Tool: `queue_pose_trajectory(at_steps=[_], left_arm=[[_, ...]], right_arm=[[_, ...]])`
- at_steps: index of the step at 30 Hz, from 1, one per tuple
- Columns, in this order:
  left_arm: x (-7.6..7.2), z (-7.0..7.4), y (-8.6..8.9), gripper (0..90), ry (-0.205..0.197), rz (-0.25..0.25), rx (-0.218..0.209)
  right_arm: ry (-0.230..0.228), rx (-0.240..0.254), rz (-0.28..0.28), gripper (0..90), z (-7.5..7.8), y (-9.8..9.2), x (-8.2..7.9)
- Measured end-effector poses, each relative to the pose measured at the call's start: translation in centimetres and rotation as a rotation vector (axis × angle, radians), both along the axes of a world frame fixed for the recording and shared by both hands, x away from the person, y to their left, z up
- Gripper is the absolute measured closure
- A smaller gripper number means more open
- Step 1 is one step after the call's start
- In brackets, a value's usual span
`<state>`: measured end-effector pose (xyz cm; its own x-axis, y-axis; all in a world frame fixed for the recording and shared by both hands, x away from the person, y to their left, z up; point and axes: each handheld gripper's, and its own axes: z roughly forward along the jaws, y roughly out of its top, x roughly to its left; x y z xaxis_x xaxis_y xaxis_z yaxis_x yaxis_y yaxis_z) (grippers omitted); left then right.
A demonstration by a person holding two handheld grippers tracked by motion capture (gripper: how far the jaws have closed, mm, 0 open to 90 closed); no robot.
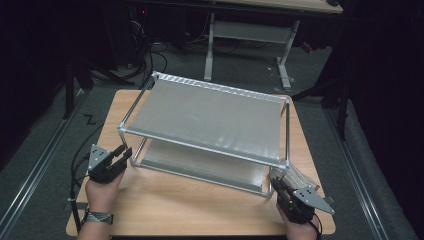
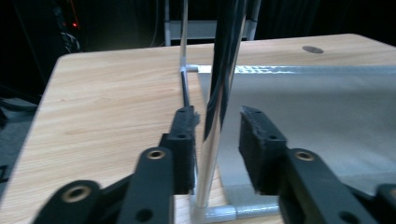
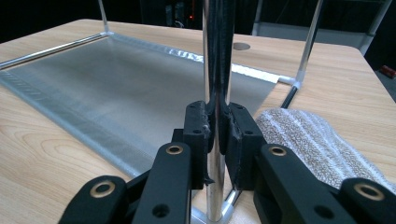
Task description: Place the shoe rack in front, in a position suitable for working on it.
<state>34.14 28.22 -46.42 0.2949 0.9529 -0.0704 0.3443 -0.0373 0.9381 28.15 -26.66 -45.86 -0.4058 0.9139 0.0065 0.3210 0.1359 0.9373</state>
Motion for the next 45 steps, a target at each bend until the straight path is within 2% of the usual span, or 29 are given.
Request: queue_pose_trajectory(at_steps=[4,7,11,21,32,45], left_arm=[[0.1,-0.1,0.0,78.8,-0.001,0.024,0.0],[-0.2,-0.1,-0.1,79.8,-0.011,0.035,0.031],[-0.8,-0.1,-0.1,80.1,-0.017,0.038,0.045],[-3.0,-0.1,0.8,80.1,-0.016,0.063,0.053],[-6.0,-0.1,2.5,79.9,-0.007,0.099,0.047],[-8.4,-0.1,2.3,80.0,-0.011,0.064,0.077]], right_arm=[[0.001,0.003,0.0,79.7,0.0,0.0,0.0],[-0.003,-0.002,0.002,79.9,-0.1,0.1,-0.1],[-0.003,-0.001,0.003,79.8,-0.1,0.1,-0.1],[0.0,-0.005,0.031,79.8,0.0,0.5,0.5],[0.008,-0.015,0.068,79.6,0.0,2.3,3.1],[0.016,-0.004,0.038,79.2,-0.1,2.8,6.3]])
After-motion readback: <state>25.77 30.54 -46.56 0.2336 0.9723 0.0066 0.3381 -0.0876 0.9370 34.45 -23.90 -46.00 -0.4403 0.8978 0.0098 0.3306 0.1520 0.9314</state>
